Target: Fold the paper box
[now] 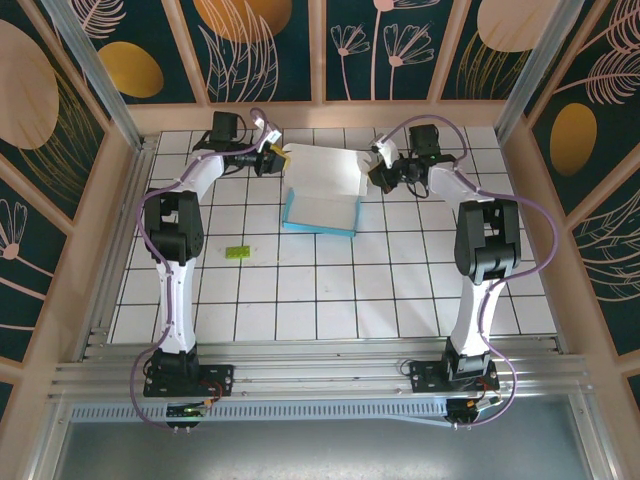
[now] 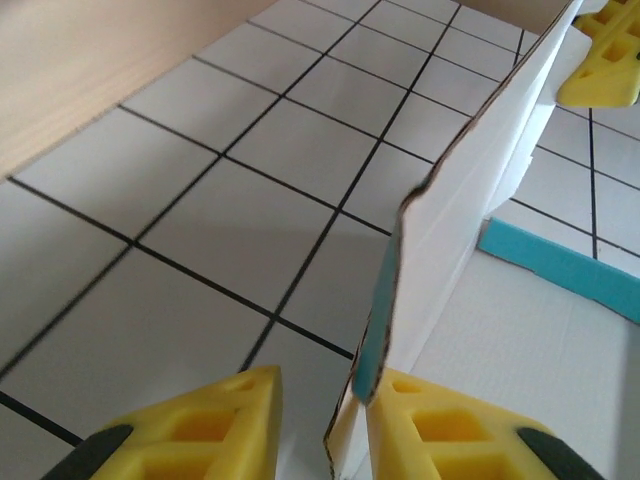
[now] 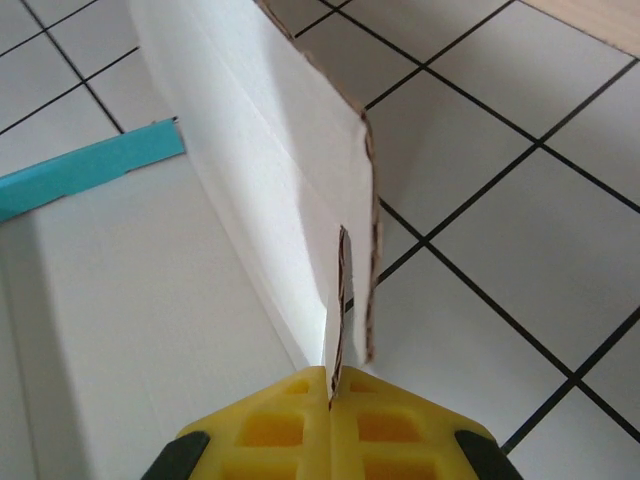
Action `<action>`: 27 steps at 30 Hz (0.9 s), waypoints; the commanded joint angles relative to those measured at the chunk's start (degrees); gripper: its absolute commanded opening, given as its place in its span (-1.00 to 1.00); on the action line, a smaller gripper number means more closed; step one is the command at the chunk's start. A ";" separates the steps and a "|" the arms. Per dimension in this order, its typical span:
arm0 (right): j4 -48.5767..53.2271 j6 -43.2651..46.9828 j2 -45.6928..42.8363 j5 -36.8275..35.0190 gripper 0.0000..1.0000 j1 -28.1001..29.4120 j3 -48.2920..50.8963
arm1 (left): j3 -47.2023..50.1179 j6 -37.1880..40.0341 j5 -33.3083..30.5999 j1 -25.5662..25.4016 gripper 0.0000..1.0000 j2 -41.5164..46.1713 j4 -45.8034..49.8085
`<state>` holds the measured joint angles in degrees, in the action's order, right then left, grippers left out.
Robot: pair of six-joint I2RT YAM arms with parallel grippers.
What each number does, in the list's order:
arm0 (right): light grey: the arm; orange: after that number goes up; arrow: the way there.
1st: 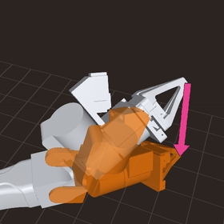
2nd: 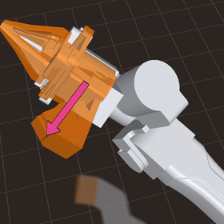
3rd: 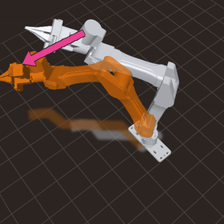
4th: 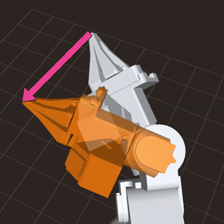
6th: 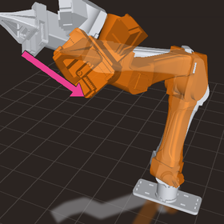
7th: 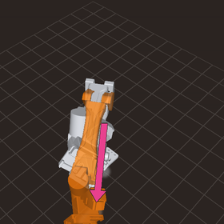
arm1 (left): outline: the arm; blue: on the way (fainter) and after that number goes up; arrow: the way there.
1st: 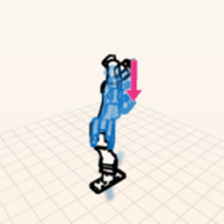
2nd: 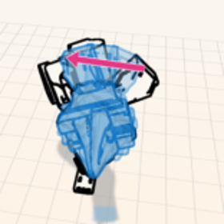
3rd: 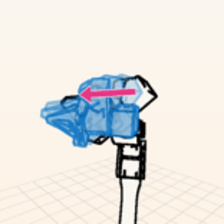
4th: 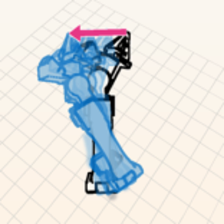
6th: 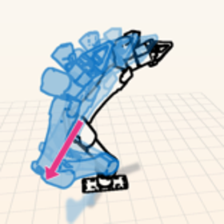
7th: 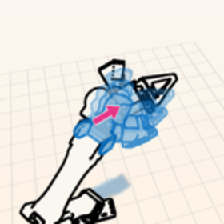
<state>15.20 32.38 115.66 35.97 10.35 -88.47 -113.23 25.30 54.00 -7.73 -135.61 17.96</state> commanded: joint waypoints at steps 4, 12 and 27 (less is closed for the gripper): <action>-9.37 -6.90 -5.92 -9.46 -0.95 3.06 6.28 | 11.82 -11.39 -2.05 -1.24 -0.56 8.74 -11.94; -19.63 -14.13 -10.69 -22.52 -0.92 8.74 14.45 | 19.96 -22.22 -24.02 -6.82 -0.65 14.87 -15.64; -33.61 -31.39 -14.13 -24.47 -0.51 11.63 25.53 | 37.28 -46.38 -29.27 -9.39 -0.40 23.59 -30.95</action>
<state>-13.28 5.58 103.63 9.74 21.39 -64.29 -77.47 -16.23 25.04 -16.53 -114.63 -8.43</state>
